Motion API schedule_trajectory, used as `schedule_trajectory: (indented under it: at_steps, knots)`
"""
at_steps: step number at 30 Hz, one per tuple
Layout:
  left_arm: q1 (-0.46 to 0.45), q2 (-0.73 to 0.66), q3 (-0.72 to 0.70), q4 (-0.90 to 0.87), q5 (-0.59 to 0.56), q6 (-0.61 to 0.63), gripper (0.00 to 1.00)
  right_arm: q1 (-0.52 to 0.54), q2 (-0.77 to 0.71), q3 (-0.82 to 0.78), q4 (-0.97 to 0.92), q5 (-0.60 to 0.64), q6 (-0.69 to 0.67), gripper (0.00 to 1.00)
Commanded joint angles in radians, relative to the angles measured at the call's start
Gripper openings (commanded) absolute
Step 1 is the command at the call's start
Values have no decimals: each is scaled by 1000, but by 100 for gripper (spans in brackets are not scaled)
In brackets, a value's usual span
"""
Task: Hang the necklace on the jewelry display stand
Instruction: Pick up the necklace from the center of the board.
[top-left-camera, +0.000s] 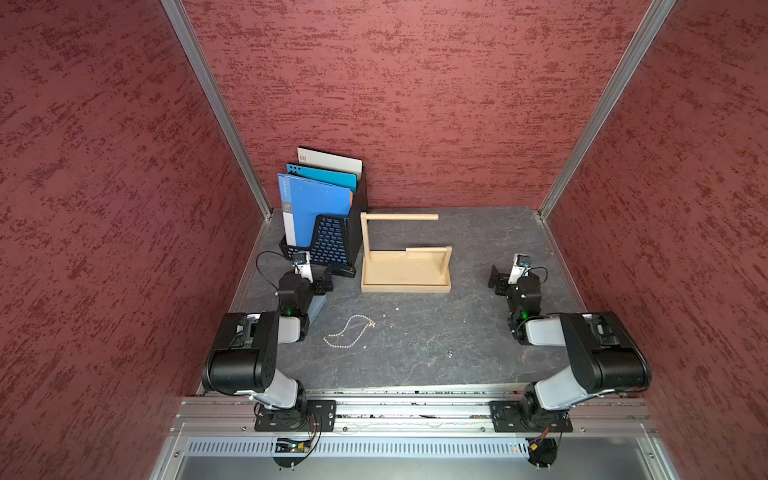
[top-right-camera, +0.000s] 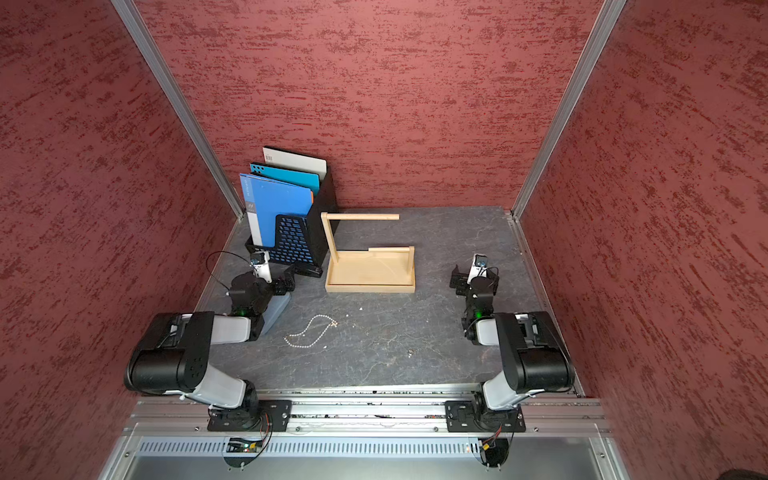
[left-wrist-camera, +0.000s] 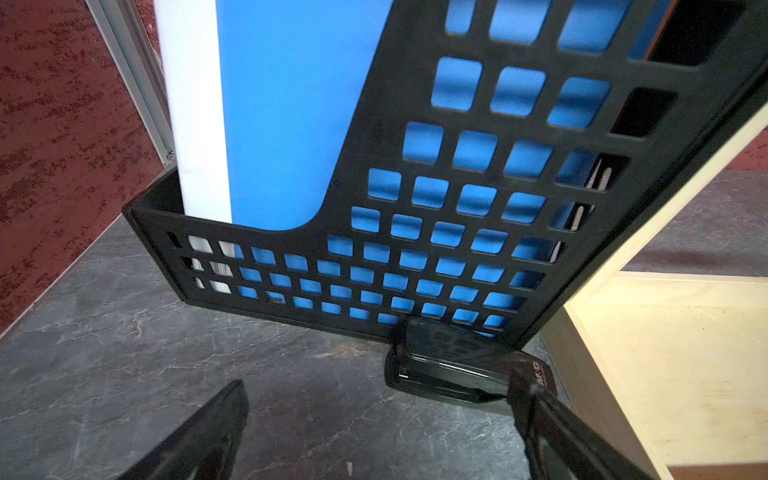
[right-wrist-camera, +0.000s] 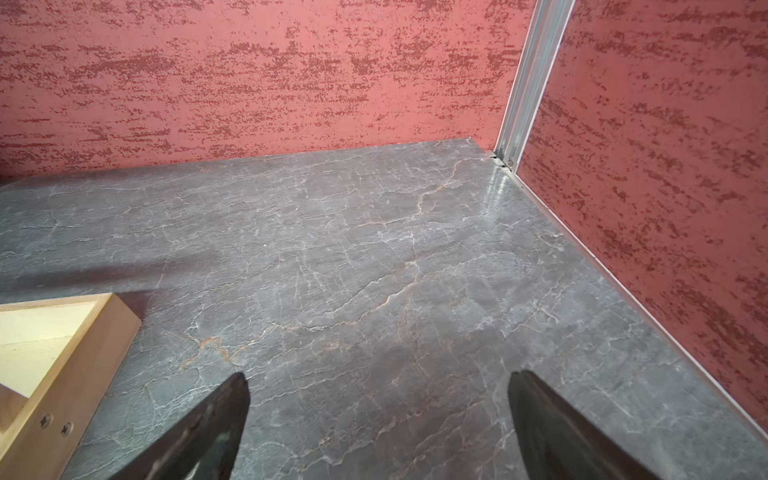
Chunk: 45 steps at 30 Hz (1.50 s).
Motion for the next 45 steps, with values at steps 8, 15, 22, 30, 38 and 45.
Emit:
schedule_trajectory:
  at_steps: [8,15,22,30,38,45]
  knots:
    - [2,0,13,1,5,-5,100,2,0,14,9,3,-4,99]
    - [2,0,15,0,5,-4,100,3,0,13,8,2,-4,99]
    - [1,-2,13,-1,6,-4,100,4,-2,13,9,1,-2,99]
    - [-3,-1,12,2,0,-1,99,2,-1,15,6,-2,-1,99]
    - [-2,-1,13,2,0,0,100,2,-37,13,-14,-10,-5,99]
    - [-3,-53,13,-42,3,0,99,2,-330,195,-495,-53,49,99]
